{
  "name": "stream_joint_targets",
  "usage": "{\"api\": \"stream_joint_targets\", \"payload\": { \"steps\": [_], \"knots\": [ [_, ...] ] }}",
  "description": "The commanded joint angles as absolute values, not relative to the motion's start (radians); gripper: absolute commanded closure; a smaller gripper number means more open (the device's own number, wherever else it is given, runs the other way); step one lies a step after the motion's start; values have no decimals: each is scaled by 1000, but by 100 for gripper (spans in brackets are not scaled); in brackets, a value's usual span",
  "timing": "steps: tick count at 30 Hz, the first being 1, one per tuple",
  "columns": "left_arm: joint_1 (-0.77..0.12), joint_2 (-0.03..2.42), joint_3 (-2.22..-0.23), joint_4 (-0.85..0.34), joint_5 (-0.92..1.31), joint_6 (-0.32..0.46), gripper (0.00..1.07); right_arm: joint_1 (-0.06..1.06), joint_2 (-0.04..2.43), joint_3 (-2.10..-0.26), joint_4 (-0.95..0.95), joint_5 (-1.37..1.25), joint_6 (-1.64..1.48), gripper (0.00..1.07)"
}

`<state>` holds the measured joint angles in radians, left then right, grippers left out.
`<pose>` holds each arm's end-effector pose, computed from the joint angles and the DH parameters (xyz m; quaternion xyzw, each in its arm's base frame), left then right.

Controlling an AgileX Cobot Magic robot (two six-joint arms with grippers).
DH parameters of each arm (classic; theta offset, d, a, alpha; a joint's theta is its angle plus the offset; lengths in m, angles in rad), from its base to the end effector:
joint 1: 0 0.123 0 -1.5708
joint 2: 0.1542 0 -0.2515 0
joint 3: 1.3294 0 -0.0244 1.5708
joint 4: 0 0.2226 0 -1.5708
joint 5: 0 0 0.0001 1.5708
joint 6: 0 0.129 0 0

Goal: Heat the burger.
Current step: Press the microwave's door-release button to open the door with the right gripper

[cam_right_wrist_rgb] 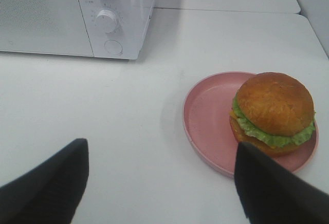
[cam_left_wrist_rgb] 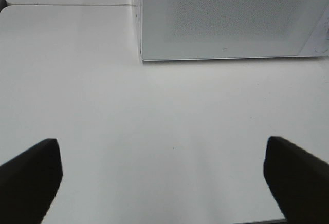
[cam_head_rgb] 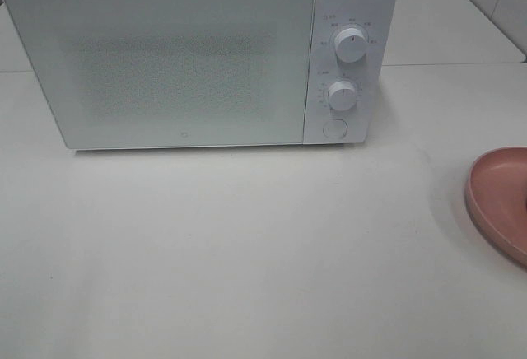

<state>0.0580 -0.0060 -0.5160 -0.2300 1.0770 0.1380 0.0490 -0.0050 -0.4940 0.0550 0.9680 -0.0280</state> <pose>0.0347 -0.0239 0.2517 0.0404 0.8452 -0.0631 0.5292 0.0425 0.0079 0.2558 -0.0316 0.8275 0.0334 0.5596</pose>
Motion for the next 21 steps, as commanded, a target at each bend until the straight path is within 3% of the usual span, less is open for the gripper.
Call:
{"api": "stream_joint_targets", "payload": {
  "steps": [1,21],
  "knots": [
    [56,-20,-515,-241,1071,140,6,45,-30,-493,55,961,-24,32],
    [56,-20,-515,-241,1071,140,6,45,30,-525,90,874,-22,32]
  ]
}}
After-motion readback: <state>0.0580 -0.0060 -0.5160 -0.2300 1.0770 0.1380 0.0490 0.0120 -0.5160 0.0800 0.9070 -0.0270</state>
